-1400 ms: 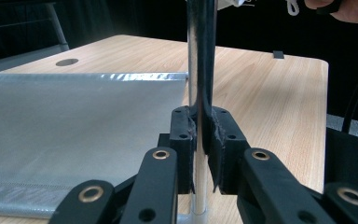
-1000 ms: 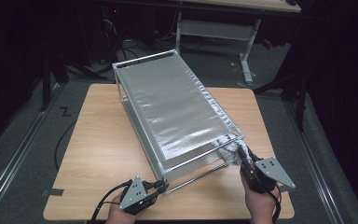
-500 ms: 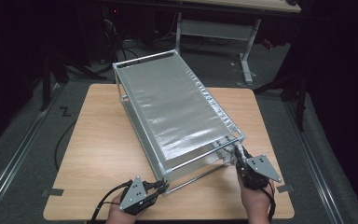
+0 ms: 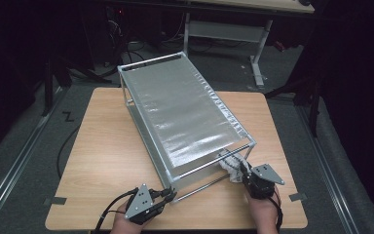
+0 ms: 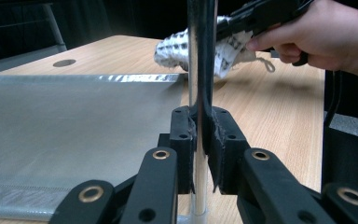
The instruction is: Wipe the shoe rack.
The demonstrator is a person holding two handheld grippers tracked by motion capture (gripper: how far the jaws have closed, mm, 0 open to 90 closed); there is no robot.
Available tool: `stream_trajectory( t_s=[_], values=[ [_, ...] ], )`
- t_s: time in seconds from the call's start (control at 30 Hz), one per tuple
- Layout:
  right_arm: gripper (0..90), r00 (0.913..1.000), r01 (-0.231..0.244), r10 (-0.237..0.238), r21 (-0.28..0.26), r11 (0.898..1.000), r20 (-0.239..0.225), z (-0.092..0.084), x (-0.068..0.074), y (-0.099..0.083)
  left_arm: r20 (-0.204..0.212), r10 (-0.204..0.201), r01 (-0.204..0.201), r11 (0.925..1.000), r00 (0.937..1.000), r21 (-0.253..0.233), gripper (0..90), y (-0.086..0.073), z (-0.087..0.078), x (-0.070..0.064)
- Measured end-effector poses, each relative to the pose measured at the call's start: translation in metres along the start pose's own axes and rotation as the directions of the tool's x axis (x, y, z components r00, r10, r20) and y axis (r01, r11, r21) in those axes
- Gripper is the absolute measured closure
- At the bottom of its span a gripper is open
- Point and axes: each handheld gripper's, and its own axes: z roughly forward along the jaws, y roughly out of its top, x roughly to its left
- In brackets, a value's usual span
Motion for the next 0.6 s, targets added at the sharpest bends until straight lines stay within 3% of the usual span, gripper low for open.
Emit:
stream_trajectory(
  t_s=[0.37, 0.6],
  values=[
    [79.2, 0.9995, -0.017, 0.02, 0.106, 0.994, -0.026, 0.012, -0.002, -0.018, 0.004, 0.004, -0.004, 1.0, 1.0, 0.004, 80.6, 0.001, 0.0, 0.0],
    [79.3, 1.0, -0.001, 0.002, 0.05, 0.999, -0.003, 0.003, 0.0, -0.011, 0.008, 0.003, -0.003, 1.0, 1.0, 0.004, 80.6, 0.001, 0.001, 0.001]
  ],
)
